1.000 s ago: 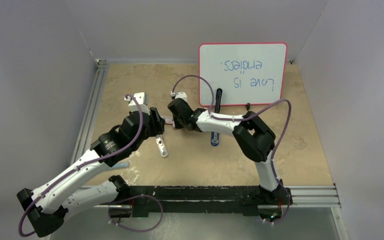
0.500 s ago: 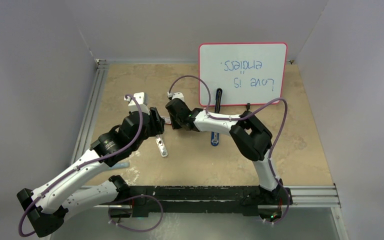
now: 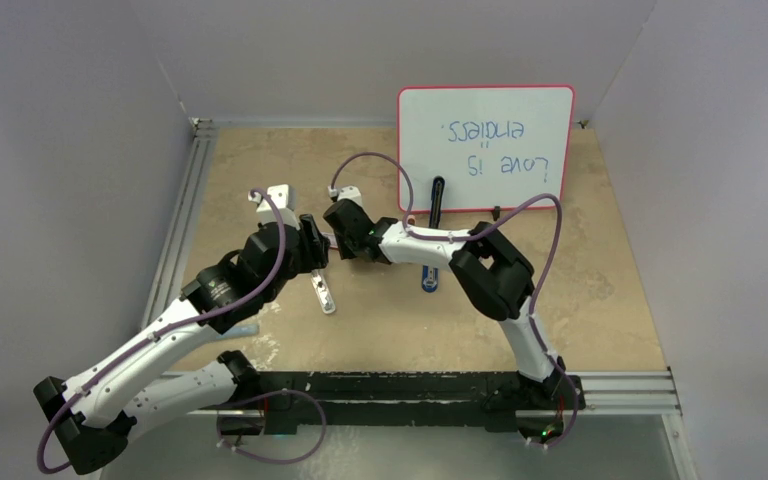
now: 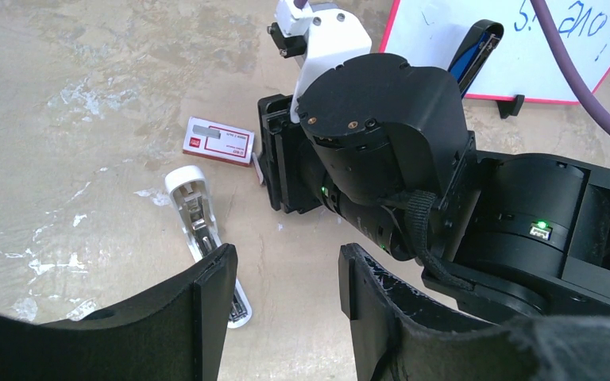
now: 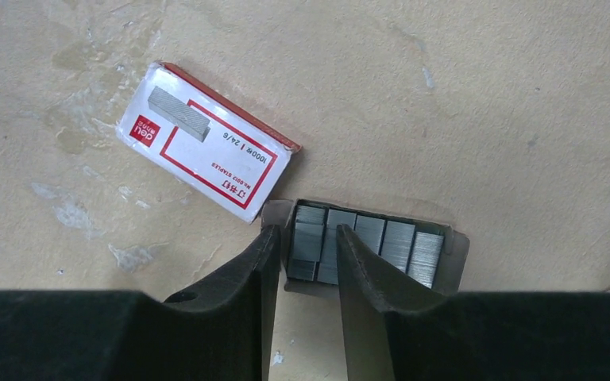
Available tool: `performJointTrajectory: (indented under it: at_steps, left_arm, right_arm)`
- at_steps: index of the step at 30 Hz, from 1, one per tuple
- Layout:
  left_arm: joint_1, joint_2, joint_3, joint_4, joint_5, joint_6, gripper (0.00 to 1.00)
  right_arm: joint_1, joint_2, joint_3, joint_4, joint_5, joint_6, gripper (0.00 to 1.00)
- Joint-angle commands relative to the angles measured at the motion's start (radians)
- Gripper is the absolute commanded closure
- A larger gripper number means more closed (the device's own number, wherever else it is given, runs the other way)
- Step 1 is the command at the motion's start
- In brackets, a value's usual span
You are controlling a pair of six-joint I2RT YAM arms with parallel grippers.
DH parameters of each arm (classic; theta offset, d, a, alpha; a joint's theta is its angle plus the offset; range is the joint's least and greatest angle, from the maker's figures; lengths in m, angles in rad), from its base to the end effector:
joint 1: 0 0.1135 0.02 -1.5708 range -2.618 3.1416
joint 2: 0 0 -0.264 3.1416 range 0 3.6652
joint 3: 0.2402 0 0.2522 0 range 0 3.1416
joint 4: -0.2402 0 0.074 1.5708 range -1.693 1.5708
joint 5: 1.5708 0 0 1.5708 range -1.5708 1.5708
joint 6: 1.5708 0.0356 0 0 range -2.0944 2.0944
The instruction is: Load the staples into the stapler
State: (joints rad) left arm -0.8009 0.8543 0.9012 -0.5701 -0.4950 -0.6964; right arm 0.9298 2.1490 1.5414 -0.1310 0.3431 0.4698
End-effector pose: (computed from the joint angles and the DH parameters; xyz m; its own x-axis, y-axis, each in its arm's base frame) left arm 0.1372 -0.1173 0.3314 -0.4884 -0.3072 -0.8168 0.0419 0.9267 -0.3736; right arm 0.2961 0.3769 0.1716 -0.6333 -0.1359 -0.7618 -0.3581 0.9242 0.1328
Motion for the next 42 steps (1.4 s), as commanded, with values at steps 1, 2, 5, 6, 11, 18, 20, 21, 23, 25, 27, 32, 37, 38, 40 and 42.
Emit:
performJointTrajectory:
  at_steps: [1, 2, 5, 6, 11, 18, 20, 21, 23, 25, 27, 32, 37, 38, 40, 42]
  left_arm:
    - [-0.001, -0.009, -0.001, 0.022, -0.016, -0.011, 0.5]
    - [-0.001, -0.009, -0.001, 0.022, -0.016, -0.011, 0.5]
    - [-0.001, -0.01, -0.001, 0.022, -0.016, -0.011, 0.5]
    - [-0.001, -0.01, -0.001, 0.022, -0.015, -0.011, 0.5]
    - [-0.001, -0.008, -0.001, 0.022, -0.014, -0.011, 0.5]
    - [-0.001, -0.007, 0.0, 0.022, -0.014, -0.011, 0.5]
    - [-0.001, -0.008, -0.001, 0.022, -0.014, -0.011, 0.5]
    - [-0.001, -0.007, 0.0, 0.022, -0.014, -0.011, 0.5]
    - [-0.001, -0.006, -0.001, 0.022, -0.013, -0.011, 0.5]
    - [-0.001, -0.006, -0.001, 0.022, -0.012, -0.011, 0.5]
    - [-0.001, -0.006, -0.001, 0.022, -0.011, -0.011, 0.5]
    - [-0.001, -0.006, -0.001, 0.022, -0.011, -0.011, 0.5]
    - [-0.001, -0.005, -0.001, 0.023, -0.012, -0.009, 0.5]
    - [-0.001, -0.003, -0.001, 0.023, -0.013, -0.009, 0.5]
    - [-0.001, 0.0, -0.001, 0.024, -0.014, -0.008, 0.5]
    - [-0.002, 0.003, 0.001, 0.024, -0.016, -0.008, 0.5]
  right_arm:
    - [0.009, 0.0, 0.04, -0.032, 0.043, -0.004, 0.67]
    - [0.01, 0.0, 0.042, -0.033, 0.043, -0.004, 0.68]
    - [0.014, 0.003, 0.046, -0.039, 0.05, -0.001, 0.73]
    - [0.015, 0.004, 0.047, -0.04, 0.053, 0.0, 0.74]
    - [0.018, -0.003, 0.049, -0.04, 0.07, 0.016, 0.79]
    - [0.02, -0.087, 0.008, -0.007, 0.091, 0.077, 0.81]
    - [0.02, -0.114, -0.009, 0.005, 0.094, 0.083, 0.81]
    - [0.02, -0.124, -0.015, 0.009, 0.099, 0.086, 0.81]
    - [0.02, -0.135, -0.02, 0.01, 0.096, 0.086, 0.81]
    - [0.02, -0.139, -0.021, 0.003, 0.098, 0.09, 0.81]
    - [0.019, -0.142, -0.027, -0.001, 0.1, 0.094, 0.81]
    - [0.01, -0.118, -0.005, -0.031, 0.118, 0.108, 0.81]
    - [-0.03, -0.07, 0.043, -0.048, 0.136, 0.106, 0.82]
    - [-0.039, -0.057, 0.055, -0.05, 0.138, 0.103, 0.82]
    - [-0.057, -0.037, 0.068, -0.04, 0.137, 0.093, 0.82]
    - [-0.072, -0.012, 0.087, -0.037, 0.136, 0.084, 0.82]
